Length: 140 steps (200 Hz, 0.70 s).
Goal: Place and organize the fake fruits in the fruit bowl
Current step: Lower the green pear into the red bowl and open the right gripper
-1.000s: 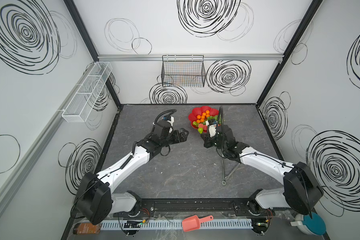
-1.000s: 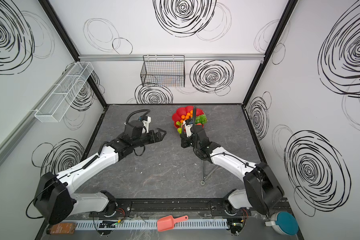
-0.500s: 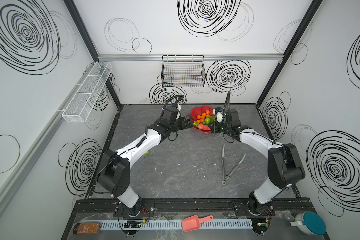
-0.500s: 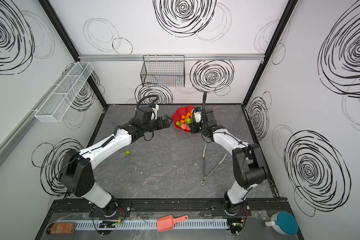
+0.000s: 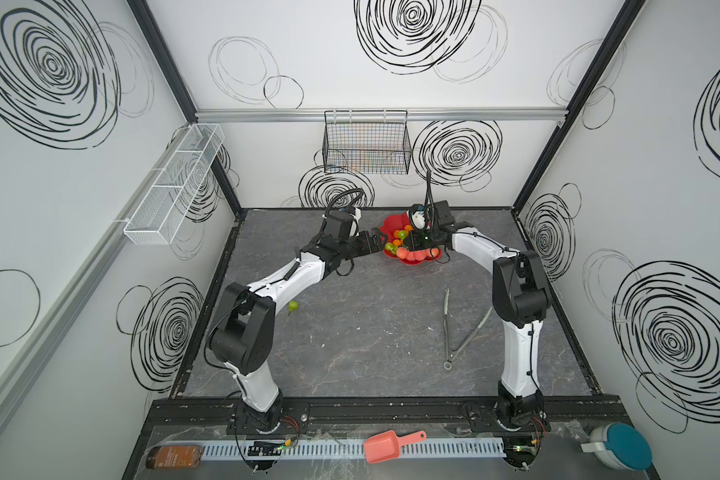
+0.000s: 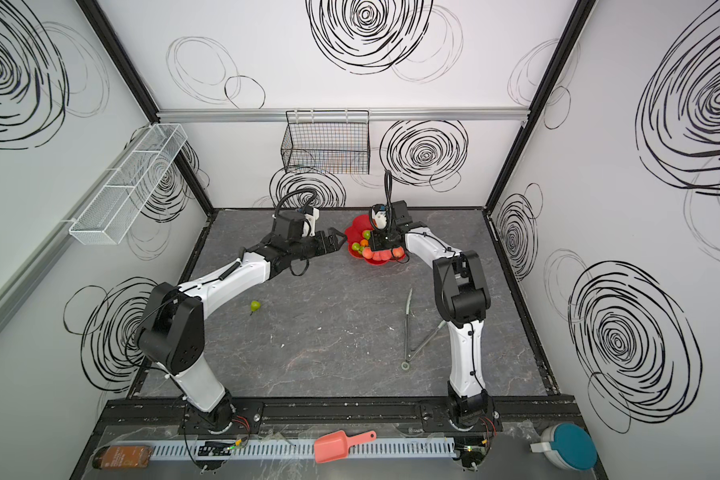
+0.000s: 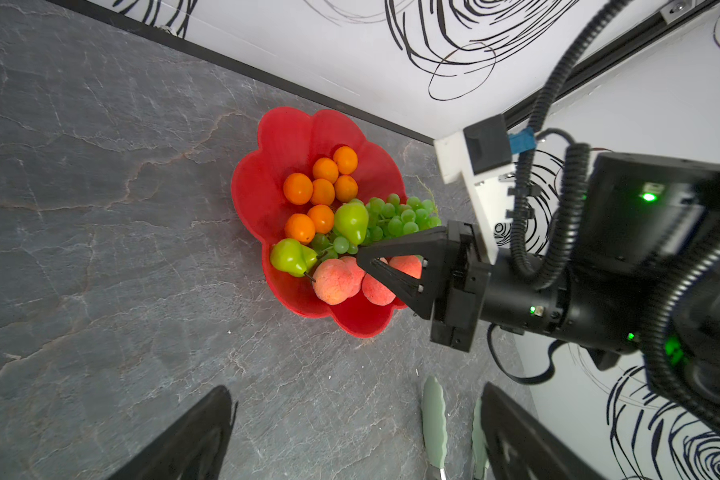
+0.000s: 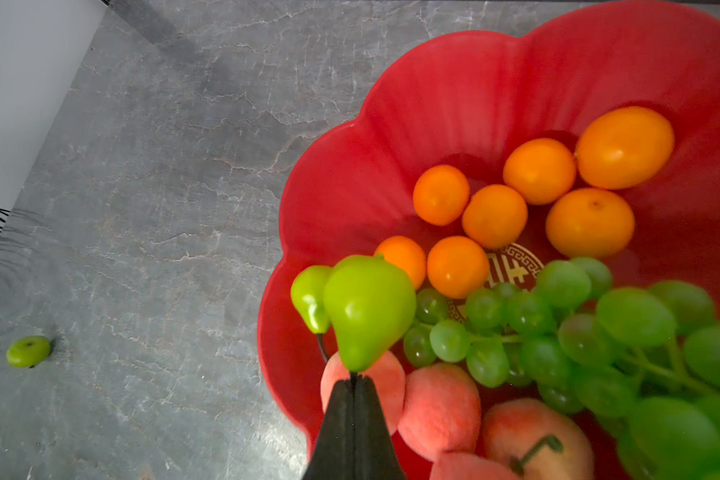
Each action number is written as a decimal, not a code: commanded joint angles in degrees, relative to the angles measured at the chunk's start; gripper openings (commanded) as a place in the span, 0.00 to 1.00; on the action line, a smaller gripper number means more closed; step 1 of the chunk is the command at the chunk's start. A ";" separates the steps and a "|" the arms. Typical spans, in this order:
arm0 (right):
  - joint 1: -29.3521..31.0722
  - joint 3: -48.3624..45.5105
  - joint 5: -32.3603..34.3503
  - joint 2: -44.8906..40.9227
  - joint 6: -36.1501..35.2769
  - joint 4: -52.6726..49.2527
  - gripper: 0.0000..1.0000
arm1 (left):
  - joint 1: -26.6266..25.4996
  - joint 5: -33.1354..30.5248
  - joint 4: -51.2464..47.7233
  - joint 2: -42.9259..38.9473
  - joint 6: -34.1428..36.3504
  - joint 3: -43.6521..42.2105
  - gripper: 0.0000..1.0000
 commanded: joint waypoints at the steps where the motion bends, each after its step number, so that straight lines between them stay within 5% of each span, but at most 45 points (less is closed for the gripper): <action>1: 0.92 6.00 1.82 3.05 -2.88 -6.44 0.00 | 1.04 2.55 4.61 1.30 -0.71 -0.30 0.96; 73: 2.95 23.67 3.81 15.04 -5.27 -15.70 0.00 | 1.78 3.67 5.16 1.92 -1.61 -0.35 0.96; 140: 3.03 24.72 3.92 16.22 -6.05 -16.46 0.04 | 2.06 4.78 5.79 2.36 -2.65 -0.42 0.96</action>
